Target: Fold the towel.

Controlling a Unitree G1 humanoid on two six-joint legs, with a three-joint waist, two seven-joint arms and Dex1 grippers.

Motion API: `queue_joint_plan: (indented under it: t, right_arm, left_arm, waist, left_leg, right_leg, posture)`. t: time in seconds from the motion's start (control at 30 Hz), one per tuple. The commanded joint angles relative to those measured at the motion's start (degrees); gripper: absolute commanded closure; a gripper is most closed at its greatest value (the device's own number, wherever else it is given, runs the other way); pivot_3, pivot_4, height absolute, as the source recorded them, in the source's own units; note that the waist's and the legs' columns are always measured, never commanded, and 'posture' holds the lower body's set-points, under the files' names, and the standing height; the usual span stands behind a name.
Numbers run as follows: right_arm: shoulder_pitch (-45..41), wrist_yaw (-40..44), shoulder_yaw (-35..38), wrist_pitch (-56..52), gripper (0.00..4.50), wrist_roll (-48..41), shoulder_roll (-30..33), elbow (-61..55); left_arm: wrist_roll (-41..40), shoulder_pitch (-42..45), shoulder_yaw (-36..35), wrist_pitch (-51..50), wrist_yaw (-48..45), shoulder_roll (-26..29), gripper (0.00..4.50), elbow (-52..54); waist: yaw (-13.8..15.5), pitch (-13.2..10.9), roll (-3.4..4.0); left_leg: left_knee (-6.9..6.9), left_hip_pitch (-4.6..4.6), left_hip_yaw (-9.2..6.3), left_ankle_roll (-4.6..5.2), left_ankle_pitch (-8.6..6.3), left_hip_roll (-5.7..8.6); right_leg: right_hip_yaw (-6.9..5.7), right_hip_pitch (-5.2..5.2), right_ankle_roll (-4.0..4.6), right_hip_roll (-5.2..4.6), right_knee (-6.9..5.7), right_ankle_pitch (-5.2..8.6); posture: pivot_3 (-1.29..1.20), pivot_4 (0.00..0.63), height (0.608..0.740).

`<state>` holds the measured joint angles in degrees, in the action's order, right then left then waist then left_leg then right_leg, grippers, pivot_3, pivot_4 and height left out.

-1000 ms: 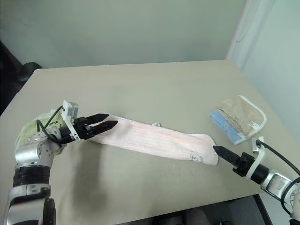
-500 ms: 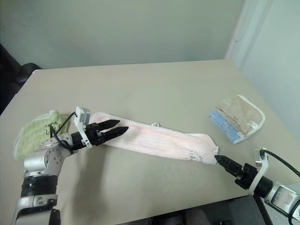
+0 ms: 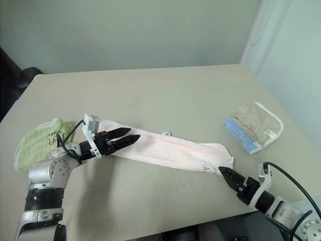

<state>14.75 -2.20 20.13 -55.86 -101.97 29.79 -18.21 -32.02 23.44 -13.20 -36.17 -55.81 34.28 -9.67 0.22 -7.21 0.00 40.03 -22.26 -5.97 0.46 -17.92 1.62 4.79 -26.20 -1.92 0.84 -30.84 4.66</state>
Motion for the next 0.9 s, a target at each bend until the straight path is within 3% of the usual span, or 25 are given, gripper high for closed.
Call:
queue_joint_plan:
  t: [0.03,0.4,0.43,0.5,0.83,0.9]
  right_arm:
    - [-1.2,-3.3,-0.5,3.4,0.03,1.0,-0.9,1.0]
    - [-5.8,-6.8,-1.9,6.7,0.03,4.0,-2.9,4.3]
    - [-6.0,-6.8,-2.1,6.8,0.20,4.6,-2.9,4.6]
    - [-6.4,-6.4,-2.3,7.0,0.63,5.7,-3.0,4.9]
    - [-7.6,-1.7,1.3,7.5,4.25,8.6,-0.6,5.0]
    - [-7.9,-0.8,2.6,7.6,4.48,8.7,0.6,5.2]
  left_arm:
    - [-0.9,0.6,0.0,0.1,0.3,0.3,0.00,2.9]
    - [-1.2,0.6,0.5,0.5,0.8,-0.2,0.00,3.2]
    - [-1.2,0.6,0.5,0.5,0.9,-0.3,0.00,3.3]
    - [-1.2,0.6,0.5,0.6,1.0,-0.4,0.00,3.4]
    - [-1.1,0.9,-0.1,1.2,1.5,-0.4,0.00,2.9]
    - [-1.1,1.0,-0.2,1.2,1.6,-0.5,0.00,2.9]
  waist:
    - [-0.1,0.0,-0.01]
    - [-0.3,0.1,-0.11]
    - [-0.3,0.1,-0.16]
    - [-0.3,0.1,-0.17]
    - [-0.3,0.1,-0.18]
    - [-0.3,0.1,-0.16]
  left_leg:
    - [0.00,0.00,0.00,0.00,0.00,0.00]
    - [0.01,0.02,0.00,0.00,0.00,0.00]
    - [0.01,0.02,0.00,0.00,0.00,0.00]
    - [0.01,0.02,0.01,0.00,0.00,0.01]
    - [0.01,-0.03,0.00,-0.02,-0.01,0.02]
    - [0.01,-0.06,0.00,0.00,0.00,0.15]
  right_leg:
    - [0.00,0.00,0.00,0.00,0.00,0.01]
    - [0.01,0.00,0.01,-0.01,0.02,0.09]
    - [0.01,0.00,0.01,-0.02,0.02,0.09]
    - [0.02,0.00,0.01,-0.03,0.02,0.09]
    - [0.02,-0.03,0.00,-0.04,0.05,0.10]
    - [0.05,-0.02,-0.08,-0.12,0.08,0.20]
  posture:
    - [0.00,0.150,0.740]
    - [0.00,0.150,0.740]
    - [0.00,0.150,0.740]
    - [0.00,0.150,0.740]
    - [0.00,0.150,0.740]
    - [0.00,0.150,0.740]
